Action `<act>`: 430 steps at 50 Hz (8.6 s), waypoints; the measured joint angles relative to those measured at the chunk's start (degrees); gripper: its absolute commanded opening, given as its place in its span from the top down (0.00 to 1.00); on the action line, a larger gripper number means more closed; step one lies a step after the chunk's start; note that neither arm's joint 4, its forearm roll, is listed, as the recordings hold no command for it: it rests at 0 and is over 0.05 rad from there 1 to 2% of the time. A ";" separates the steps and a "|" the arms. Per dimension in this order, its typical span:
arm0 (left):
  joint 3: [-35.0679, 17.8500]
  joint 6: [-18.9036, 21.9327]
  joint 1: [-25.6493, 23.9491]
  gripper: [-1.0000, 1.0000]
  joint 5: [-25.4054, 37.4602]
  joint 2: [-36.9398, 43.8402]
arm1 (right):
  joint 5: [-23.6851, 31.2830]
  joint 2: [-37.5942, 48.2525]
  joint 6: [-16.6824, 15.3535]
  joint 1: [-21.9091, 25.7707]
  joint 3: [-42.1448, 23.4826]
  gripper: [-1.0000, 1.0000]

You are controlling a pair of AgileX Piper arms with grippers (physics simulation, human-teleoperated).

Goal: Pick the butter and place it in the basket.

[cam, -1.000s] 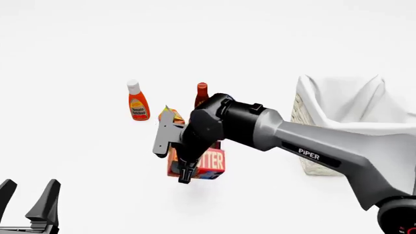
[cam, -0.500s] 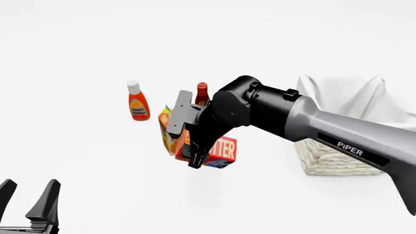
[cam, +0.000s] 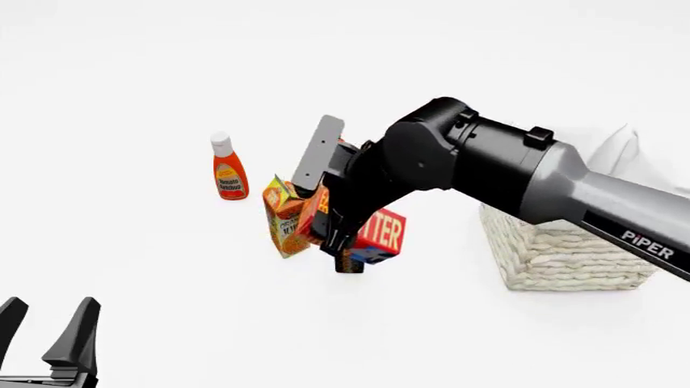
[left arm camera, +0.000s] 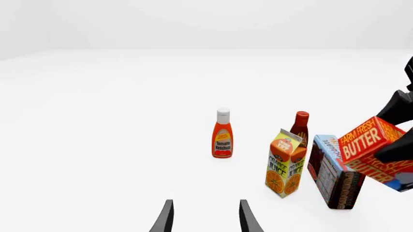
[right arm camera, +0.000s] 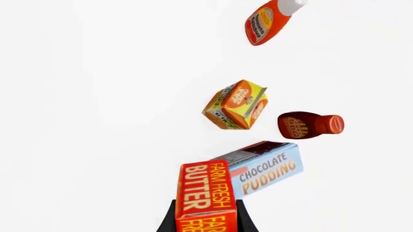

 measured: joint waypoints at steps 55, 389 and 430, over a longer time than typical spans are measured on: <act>0.00 0.00 0.00 0.00 0.00 0.00 | -8.58 -12.07 10.77 -8.42 5.81 1.00; 0.00 0.00 0.00 0.00 0.00 0.00 | -59.18 -22.47 34.44 -51.50 36.53 1.00; 0.00 0.00 0.00 0.00 0.00 0.00 | -61.39 -19.15 34.75 -52.76 36.92 1.00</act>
